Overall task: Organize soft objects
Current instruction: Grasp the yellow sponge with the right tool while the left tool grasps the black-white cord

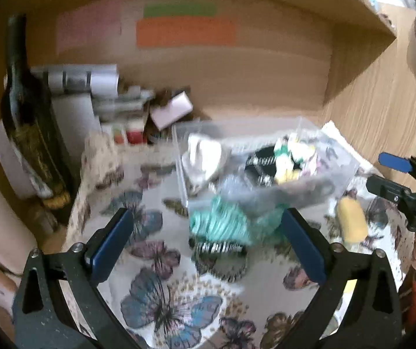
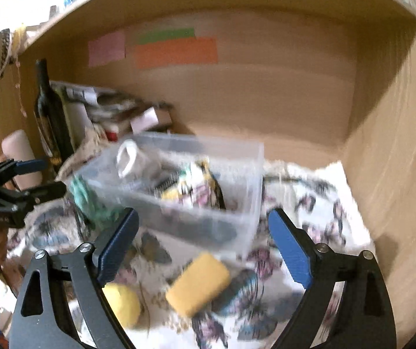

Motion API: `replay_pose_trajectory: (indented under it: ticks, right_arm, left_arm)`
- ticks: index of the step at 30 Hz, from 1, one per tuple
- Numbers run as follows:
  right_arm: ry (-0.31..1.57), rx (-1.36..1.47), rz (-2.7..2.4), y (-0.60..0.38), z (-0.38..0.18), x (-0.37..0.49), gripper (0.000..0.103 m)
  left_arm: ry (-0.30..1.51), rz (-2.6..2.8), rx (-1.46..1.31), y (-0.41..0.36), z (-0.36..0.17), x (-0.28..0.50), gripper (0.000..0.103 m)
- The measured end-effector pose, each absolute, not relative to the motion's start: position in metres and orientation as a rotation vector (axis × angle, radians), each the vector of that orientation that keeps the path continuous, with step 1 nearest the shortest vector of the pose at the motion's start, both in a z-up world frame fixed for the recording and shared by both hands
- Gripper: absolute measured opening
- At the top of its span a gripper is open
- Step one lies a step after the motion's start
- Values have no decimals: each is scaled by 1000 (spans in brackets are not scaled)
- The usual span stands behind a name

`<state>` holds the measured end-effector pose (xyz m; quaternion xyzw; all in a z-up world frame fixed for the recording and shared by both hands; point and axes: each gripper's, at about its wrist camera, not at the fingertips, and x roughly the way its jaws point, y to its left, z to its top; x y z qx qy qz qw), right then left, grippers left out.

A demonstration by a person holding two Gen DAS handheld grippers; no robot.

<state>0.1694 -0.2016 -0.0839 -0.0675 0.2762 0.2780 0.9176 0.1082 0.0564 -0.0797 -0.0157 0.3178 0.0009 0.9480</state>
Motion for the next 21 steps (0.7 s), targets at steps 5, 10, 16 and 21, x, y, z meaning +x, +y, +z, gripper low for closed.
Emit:
replay_pose_trajectory:
  ticks: [5,10,16,21]
  right_arm:
    - [660,-136,574,-203,-112,172,89]
    - [727,-133,594,-202,-127,173,74]
    - [758,-138,602,-199,-136,174,50]
    - [734,-124,601,-204,-131,169,43]
  left_arm:
    - [673,7,-50,61,-100,105,103]
    - [648,-29,-83,66,-101,100,79]
    - [704,-71,-82,60,-110,109,44]
    - [706,-76,-78,57,-113,106,28]
